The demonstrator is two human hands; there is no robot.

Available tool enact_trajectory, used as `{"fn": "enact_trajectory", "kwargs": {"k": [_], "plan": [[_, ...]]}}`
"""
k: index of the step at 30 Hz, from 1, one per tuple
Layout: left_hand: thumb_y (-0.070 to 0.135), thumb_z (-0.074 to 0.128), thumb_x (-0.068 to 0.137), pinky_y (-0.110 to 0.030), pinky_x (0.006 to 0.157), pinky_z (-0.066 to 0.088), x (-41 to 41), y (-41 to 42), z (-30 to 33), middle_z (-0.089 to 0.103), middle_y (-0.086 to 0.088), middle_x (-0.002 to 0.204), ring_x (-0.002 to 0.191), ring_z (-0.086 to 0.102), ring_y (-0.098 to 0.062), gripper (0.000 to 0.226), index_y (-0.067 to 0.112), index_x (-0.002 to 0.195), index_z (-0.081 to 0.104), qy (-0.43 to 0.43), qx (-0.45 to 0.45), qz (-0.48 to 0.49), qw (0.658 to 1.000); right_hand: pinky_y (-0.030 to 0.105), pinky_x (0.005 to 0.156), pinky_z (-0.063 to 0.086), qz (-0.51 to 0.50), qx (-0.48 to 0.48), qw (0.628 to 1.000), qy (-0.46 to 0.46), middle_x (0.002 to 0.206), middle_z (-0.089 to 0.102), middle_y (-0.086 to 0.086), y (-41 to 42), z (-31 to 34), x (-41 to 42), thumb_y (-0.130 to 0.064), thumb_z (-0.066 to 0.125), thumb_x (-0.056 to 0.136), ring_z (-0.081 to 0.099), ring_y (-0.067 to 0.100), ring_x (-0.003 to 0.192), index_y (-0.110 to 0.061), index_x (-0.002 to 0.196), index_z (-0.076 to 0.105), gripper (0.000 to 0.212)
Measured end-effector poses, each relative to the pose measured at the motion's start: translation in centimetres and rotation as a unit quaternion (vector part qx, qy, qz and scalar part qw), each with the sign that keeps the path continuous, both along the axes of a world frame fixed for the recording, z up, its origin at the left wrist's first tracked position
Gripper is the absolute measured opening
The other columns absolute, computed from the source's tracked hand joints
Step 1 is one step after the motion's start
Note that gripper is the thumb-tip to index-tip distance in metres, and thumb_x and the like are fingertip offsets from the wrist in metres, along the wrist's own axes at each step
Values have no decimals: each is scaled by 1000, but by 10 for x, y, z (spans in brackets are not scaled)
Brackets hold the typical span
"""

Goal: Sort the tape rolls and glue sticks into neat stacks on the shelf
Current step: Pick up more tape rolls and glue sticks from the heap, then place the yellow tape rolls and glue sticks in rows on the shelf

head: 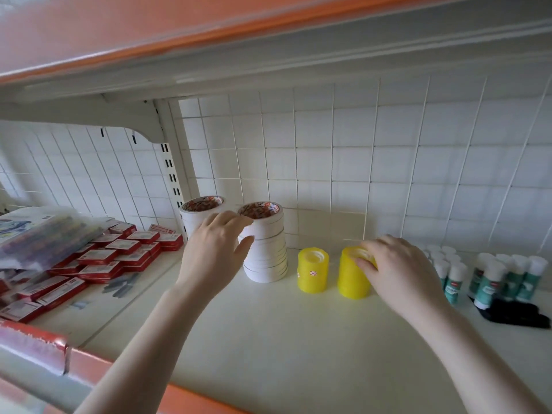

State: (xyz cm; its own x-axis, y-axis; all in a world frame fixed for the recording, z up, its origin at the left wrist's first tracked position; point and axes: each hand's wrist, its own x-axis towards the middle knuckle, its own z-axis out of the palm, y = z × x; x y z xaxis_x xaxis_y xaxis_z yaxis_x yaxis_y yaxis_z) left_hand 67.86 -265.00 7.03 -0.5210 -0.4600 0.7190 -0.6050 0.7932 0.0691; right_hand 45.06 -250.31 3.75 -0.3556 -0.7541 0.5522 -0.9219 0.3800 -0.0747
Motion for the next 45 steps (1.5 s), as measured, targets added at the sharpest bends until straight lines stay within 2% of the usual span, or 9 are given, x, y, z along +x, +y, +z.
{"fn": "enact_trajectory", "kwargs": {"k": [5, 9, 16, 21, 28, 35, 45], "plan": [[18, 71, 79, -38, 73, 48, -5, 38, -25, 66, -5, 103, 94, 59, -31, 30, 11, 108, 66, 21, 63, -16, 998, 39, 72, 46, -60, 14, 998, 11, 90, 64, 12, 47, -7, 7, -27, 63, 84, 60, 34, 87, -11, 94, 67, 20], [17, 73, 77, -40, 75, 48, -23, 70, -38, 65, -6, 106, 95, 58, -33, 32, 11, 108, 66, 9, 96, -92, 991, 39, 57, 49, -120, -37, 992, 23, 72, 63, 13, 98, -22, 12, -15, 77, 69, 61, 34, 65, -7, 80, 67, 17], [20, 72, 79, -41, 82, 46, -69, 137, -57, 62, -8, 112, 104, 55, -35, 37, 10, 114, 64, -12, 150, -169, 974, 36, 62, 51, -230, -39, 971, 42, 77, 66, 11, 192, -41, 3, -19, 79, 69, 63, 31, 69, -6, 90, 70, 26], [24, 69, 82, -40, 86, 43, -113, 194, -59, 60, -7, 116, 109, 52, -32, 40, 13, 119, 61, -23, 168, -195, 966, 35, 60, 50, -261, -80, 960, 55, 71, 65, 10, 254, -49, -26, -17, 84, 62, 62, 30, 64, -5, 83, 71, 27], [30, 63, 86, -37, 88, 42, -202, 311, -62, 54, -2, 128, 117, 47, -25, 43, 16, 126, 55, -30, 186, -205, 961, 34, 60, 50, -292, -129, 946, 62, 68, 64, 10, 381, -61, -111, -13, 85, 59, 62, 30, 62, -6, 77, 69, 26], [30, 63, 86, -35, 90, 40, -311, 452, -60, 53, -2, 129, 118, 49, -23, 43, 18, 126, 55, -13, 225, -206, 952, 37, 59, 52, -299, -124, 944, 66, 67, 62, 12, 529, -61, -224, -13, 84, 58, 62, 34, 62, -7, 76, 68, 26], [29, 66, 84, -37, 85, 41, -459, 565, -54, 56, -1, 123, 113, 51, -24, 40, 19, 122, 59, -20, 222, -221, 949, 40, 61, 53, -320, -147, 934, 65, 74, 65, 12, 654, -64, -359, -12, 83, 63, 63, 34, 67, -6, 83, 70, 25]]}}
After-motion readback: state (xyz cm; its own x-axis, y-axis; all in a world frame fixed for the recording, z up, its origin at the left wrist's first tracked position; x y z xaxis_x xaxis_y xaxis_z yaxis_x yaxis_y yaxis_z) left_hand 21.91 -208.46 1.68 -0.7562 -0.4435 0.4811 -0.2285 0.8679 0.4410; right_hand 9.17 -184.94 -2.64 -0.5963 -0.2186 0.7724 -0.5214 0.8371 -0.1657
